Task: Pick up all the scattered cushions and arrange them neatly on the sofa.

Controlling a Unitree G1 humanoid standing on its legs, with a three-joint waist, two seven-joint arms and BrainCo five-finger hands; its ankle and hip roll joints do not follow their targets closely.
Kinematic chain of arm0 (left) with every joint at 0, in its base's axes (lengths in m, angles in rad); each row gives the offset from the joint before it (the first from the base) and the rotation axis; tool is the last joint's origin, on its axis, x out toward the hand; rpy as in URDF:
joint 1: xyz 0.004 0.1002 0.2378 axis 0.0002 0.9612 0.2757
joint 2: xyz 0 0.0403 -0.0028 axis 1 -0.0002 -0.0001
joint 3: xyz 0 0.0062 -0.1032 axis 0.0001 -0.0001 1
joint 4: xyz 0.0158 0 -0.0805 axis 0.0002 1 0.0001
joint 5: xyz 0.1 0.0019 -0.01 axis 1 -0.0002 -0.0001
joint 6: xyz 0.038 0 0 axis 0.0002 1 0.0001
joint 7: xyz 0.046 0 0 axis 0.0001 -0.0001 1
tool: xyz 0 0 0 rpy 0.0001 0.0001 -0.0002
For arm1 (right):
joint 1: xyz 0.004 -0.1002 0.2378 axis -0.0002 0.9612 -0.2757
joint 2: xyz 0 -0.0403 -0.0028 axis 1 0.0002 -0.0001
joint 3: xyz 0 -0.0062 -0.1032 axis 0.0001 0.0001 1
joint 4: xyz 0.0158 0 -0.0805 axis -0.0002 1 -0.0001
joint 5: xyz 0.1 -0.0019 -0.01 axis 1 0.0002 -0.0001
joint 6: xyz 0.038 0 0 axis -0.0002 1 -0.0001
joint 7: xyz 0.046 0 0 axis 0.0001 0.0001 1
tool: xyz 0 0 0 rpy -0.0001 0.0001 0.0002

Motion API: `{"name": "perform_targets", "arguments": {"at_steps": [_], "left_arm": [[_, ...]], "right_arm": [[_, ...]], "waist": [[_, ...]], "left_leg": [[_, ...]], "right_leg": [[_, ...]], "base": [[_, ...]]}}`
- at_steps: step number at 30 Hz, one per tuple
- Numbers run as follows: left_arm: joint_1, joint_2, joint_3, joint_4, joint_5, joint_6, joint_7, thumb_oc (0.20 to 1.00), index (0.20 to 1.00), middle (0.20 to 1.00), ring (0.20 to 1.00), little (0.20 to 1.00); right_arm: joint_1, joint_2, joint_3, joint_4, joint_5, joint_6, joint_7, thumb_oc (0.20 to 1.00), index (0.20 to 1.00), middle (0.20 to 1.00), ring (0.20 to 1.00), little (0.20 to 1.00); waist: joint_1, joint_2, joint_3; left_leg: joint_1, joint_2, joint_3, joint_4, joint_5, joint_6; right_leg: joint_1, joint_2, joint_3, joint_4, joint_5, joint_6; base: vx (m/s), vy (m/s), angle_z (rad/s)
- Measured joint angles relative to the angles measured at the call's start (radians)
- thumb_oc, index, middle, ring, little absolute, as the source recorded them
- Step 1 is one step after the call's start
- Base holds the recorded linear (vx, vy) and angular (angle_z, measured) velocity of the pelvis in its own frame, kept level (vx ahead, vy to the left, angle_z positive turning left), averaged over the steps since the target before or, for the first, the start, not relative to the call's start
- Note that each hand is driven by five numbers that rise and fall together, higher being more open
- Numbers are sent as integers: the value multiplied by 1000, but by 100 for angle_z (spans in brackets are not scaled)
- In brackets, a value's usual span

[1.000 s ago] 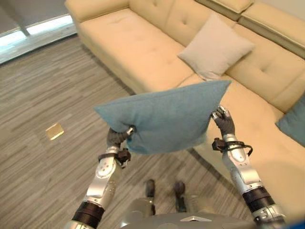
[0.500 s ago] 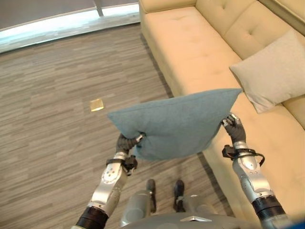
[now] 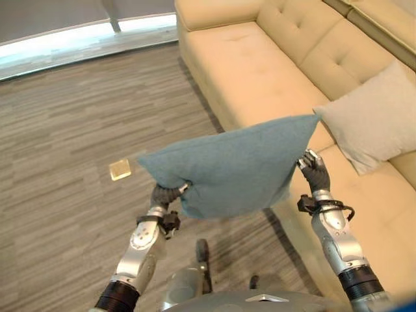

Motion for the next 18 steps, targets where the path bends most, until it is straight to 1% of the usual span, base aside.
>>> {"name": "perform_targets", "arguments": {"at_steps": [1, 2, 3, 4, 5, 6, 7, 8, 9, 10, 11, 12, 13, 14, 15, 16, 17, 18], "left_arm": [[-3, -2, 1, -1, 5, -7, 2, 200, 200, 200, 200, 200], [-4, -3, 3, -1, 4, -11, 12, 200, 200, 200, 200, 200], [-6, -7, 7, -1, 4, -11, 17, 200, 200, 200, 200, 200], [-7, -10, 12, -1, 5, -12, 17, 200, 200, 200, 200, 200], [-8, -8, 15, -1, 6, -13, 17, 200, 200, 200, 200, 200], [-8, -9, 14, -1, 6, -13, 17, 200, 200, 200, 200, 200], [-7, -12, 14, -1, 6, -13, 16, 200, 200, 200, 200, 200], [-6, -29, 15, 2, 6, -14, 15, 200, 200, 200, 200, 200], [-10, -40, 17, 12, 6, -14, 16, 200, 200, 200, 200, 200], [-10, -43, 14, 13, 6, -13, 16, 200, 200, 200, 200, 200], [-9, -52, 10, 13, 6, -12, 15, 200, 200, 200, 200, 200], [-3, -53, -5, 13, 6, -11, 14, 200, 200, 200, 200, 200], [5, -51, -15, 13, 6, -8, 11, 200, 200, 200, 200, 200], [24, -59, -29, 11, 6, -7, 3, 200, 200, 200, 200, 200], [32, -71, -29, 11, 6, -7, 0, 200, 200, 200, 200, 200], [35, -73, -28, 11, 6, -7, -8, 200, 200, 200, 200, 200], [43, -77, -30, 10, 7, -7, -14, 200, 200, 200, 200, 200], [47, -80, -28, 10, 6, -7, -15, 200, 200, 200, 200, 200]], "right_arm": [[-4, -2, 0, -2, 0, 0, 0, 200, 200, 200, 200, 200], [-10, 4, 0, -6, -1, 0, 1, 200, 200, 200, 200, 200], [-10, 3, 1, -15, -5, 0, 1, 200, 200, 200, 200, 200], [-10, 2, 2, -18, -14, 0, 1, 200, 200, 200, 200, 200], [-6, -4, 3, -23, -20, 0, 3, 200, 200, 200, 200, 200], [-4, -6, 2, -21, -19, 0, 4, 200, 200, 200, 200, 200], [0, -11, 1, -21, -19, 0, 6, 200, 200, 200, 200, 200], [2, -24, 3, -21, -18, 0, 9, 200, 200, 200, 200, 200], [1, -30, 0, -18, -17, 0, 16, 200, 200, 200, 200, 200], [1, -34, -5, -12, -17, 0, 18, 200, 200, 200, 200, 200], [6, -34, -11, -6, -17, 0, 18, 200, 200, 200, 200, 200], [21, -34, -18, -5, -17, 0, 19, 200, 200, 200, 200, 200], [46, -35, -27, -3, -17, 0, 19, 200, 200, 200, 200, 200], [65, -43, -39, 15, -18, 0, 22, 200, 200, 200, 200, 200], [64, -42, -46, 31, -17, 0, 22, 200, 200, 200, 200, 200], [65, -39, -47, 40, -17, 1, 22, 200, 200, 200, 200, 200], [74, -47, -47, 38, -18, 2, 24, 200, 200, 200, 200, 200], [71, -54, -45, 34, -17, 2, 25, 200, 200, 200, 200, 200]], "waist": [[-8, 11, 4], [-8, 19, 10], [-13, 29, 17], [-16, 36, 21], [-29, 40, 26], [-41, 39, 27], [-50, 40, 26], [-64, 40, 25], [-70, 42, 27], [-77, 42, 27], [-85, 40, 27], [-93, 40, 26], [-104, 35, 18], [-96, 41, -11], [-92, 53, -18], [-92, 53, -18], [-87, 51, -21], [-71, 54, -27]], "left_leg": [[22, -2, -21, -6, -31, 15], [41, -4, -22, -16, -37, 17], [56, -3, -25, -23, -51, 14], [64, -3, -27, -25, -64, 6], [88, -11, -31, -32, -64, -16], [100, -18, -34, -35, -65, -11], [108, -21, -43, -35, -78, -14], [129, -29, -66, -31, -122, -30], [141, -33, -86, -24, -138, -36], [165, -37, -98, -22, -148, -37], [198, -41, -113, -25, -162, -50], [231, -41, -141, -22, -177, -71], [279, -45, -171, -20, -198, -99], [317, -38, -181, 5, -225, -130], [304, -25, -177, 70, -240, -155], [257, -17, -170, 192, -255, -179], [143, 6, -139, 485, -255, -209], [94, 27, -122, 577, -255, -210]], "right_leg": [[-33, 20, 13, 25, -24, -15], [-77, 39, 14, 48, -39, -23], [-119, 65, 9, 37, -46, -35], [-150, 84, 2, -1, -50, -47], [-209, 113, -23, -95, -43, -62], [-228, 124, -34, -148, -24, -72], [-250, 140, -42, -210, 0, -84], [-279, 161, -53, -343, 56, -92], [-277, 169, -56, -452, 94, -79], [-269, 170, -78, -556, 143, -87], [-262, 177, -90, -582, 173, -108], [-233, 177, -77, -587, 191, -121], [-186, 175, -73, -561, 191, -133], [-152, 179, -68, -548, 278, -211], [-139, 191, -80, -532, 264, -225], [-110, 196, -87, -539, 248, -240], [-46, 200, -82, -575, 261, -273], [-23, 213, -75, -583, 241, -292]], "base": [[436, 170, 20], [256, 57, 4], [274, 31, 2], [289, -1, 16], [277, 1, 27], [412, -28, 38], [515, -66, 46], [519, -66, 44], [517, -102, 55], [424, -98, 52], [422, -99, 66], [297, -70, 82], [397, -133, 90], [490, -203, 70], [345, -178, 42], [193, -151, 31], [97, -80, 12], [185, -115, -4]]}}
